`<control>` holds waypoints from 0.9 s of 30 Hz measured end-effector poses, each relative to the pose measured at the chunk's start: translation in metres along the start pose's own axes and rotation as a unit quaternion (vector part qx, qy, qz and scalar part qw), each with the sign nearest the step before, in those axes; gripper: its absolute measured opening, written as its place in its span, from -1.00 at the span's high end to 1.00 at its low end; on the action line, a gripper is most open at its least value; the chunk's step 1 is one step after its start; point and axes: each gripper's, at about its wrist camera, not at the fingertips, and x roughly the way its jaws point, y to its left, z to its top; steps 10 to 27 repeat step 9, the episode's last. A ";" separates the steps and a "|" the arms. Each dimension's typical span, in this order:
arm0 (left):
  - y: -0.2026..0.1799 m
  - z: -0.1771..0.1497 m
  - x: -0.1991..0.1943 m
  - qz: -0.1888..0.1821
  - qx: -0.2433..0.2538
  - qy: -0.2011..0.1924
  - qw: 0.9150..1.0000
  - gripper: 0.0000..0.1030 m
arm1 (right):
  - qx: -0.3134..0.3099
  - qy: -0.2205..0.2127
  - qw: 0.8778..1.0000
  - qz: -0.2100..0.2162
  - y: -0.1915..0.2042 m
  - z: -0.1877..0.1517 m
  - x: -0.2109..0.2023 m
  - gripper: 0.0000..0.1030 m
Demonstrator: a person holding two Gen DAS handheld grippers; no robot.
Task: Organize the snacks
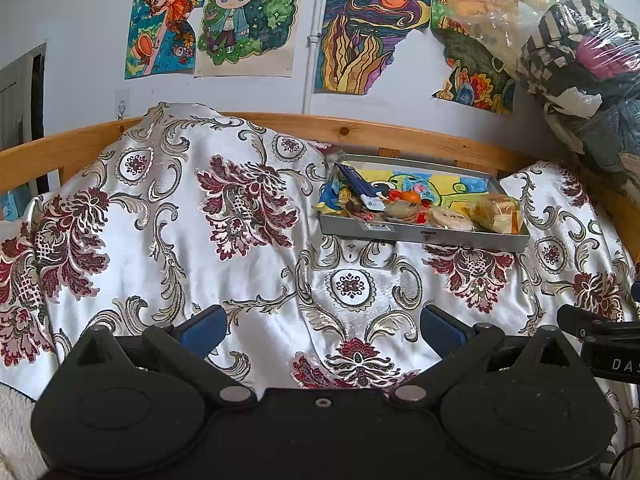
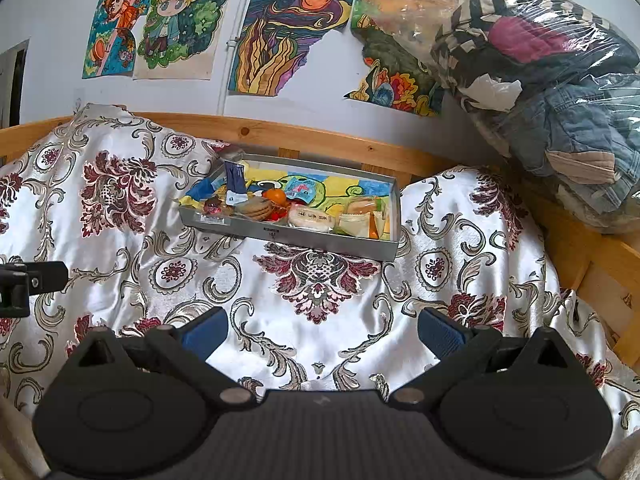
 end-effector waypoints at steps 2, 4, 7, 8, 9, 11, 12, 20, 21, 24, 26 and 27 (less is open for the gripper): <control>0.000 0.000 0.000 -0.001 0.000 0.000 1.000 -0.98 | 0.000 0.000 1.000 0.000 0.000 -0.001 0.000 -1.00; 0.000 0.000 0.000 -0.001 0.000 0.000 1.000 -0.98 | 0.000 0.000 1.000 0.000 0.001 -0.001 0.000 -1.00; 0.000 0.000 0.000 -0.001 0.000 0.000 1.000 -0.98 | -0.001 0.000 1.000 0.000 0.000 -0.001 0.000 -1.00; 0.000 0.000 0.000 0.000 0.000 0.001 1.000 -0.98 | -0.001 0.000 1.000 0.000 0.000 0.000 0.000 -1.00; 0.000 0.000 0.001 -0.001 0.000 0.001 1.000 -0.98 | -0.001 0.000 1.000 0.000 0.000 0.000 0.000 -1.00; 0.000 0.000 0.001 -0.001 0.000 0.001 1.000 -0.98 | -0.001 0.000 1.000 0.000 0.000 0.000 0.000 -1.00; 0.000 0.000 0.001 -0.001 0.000 0.001 1.000 -0.98 | -0.001 0.000 1.000 0.000 0.000 0.000 0.000 -1.00; 0.000 0.000 0.001 -0.001 0.000 0.001 1.000 -0.98 | -0.001 0.000 1.000 0.000 0.000 0.000 0.000 -1.00; 0.000 0.000 0.001 -0.001 0.000 0.001 1.000 -0.98 | -0.001 0.000 1.000 0.000 0.000 0.000 0.000 -1.00; 0.000 0.000 0.001 -0.001 0.000 0.001 1.000 -0.98 | -0.001 0.000 1.000 0.000 0.000 0.000 0.000 -1.00; 0.000 0.000 0.001 -0.001 0.000 0.001 1.000 -0.98 | -0.001 0.000 1.000 0.000 0.000 0.000 0.000 -1.00; 0.000 0.000 0.001 -0.001 0.000 0.001 1.000 -0.98 | -0.001 0.000 1.000 0.000 0.000 0.000 0.000 -1.00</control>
